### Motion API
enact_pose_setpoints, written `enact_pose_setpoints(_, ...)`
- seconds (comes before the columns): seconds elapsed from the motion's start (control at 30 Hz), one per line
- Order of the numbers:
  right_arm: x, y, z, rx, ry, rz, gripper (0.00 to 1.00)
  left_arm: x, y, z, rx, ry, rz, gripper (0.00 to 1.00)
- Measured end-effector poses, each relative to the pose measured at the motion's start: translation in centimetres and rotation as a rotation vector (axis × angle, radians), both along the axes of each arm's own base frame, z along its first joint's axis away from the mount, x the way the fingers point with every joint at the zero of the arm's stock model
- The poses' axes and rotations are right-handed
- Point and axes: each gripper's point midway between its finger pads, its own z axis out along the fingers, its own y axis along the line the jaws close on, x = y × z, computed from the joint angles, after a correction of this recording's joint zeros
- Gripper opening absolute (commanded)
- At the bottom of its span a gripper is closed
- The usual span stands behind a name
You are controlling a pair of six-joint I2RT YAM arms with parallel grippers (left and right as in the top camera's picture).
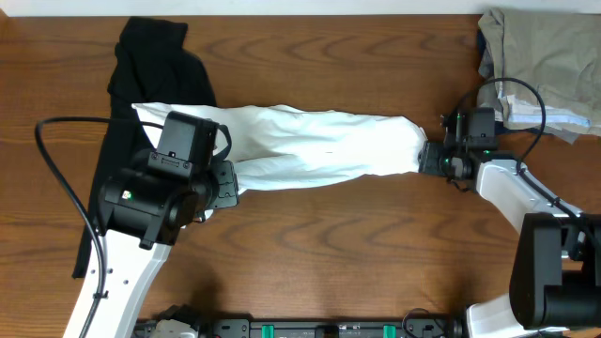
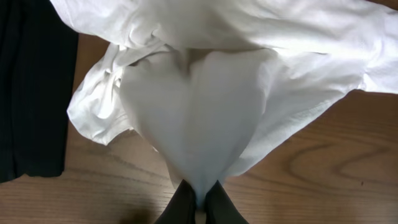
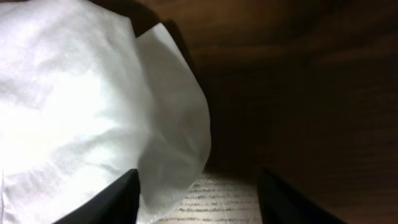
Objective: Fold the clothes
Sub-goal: 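Stretch the T-shirt between both grippers across the table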
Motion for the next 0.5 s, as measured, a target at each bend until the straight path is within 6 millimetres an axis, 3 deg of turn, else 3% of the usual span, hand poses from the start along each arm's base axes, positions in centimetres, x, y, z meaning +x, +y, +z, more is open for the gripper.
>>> enact_pose_setpoints(0.2, -0.2, 1.1, -0.5, 0.007, -0.014, 0.019, 0.52, 0.0, 0.0, -0.1, 0.003, 0.001, 0.001, 0.06)
enact_pose_setpoints(0.43, -0.2, 1.4, -0.7, 0.023, -0.026, -0.003, 0.19, 0.4, 0.0, 0.1, 0.004, -0.016, 0.004, 0.06)
enact_pose_setpoints(0.5, 0.0, 1.4, -0.6, 0.030, -0.031, -0.016, 0.13, 0.6, 0.1, 0.2, 0.009, -0.022, 0.007, 0.06)
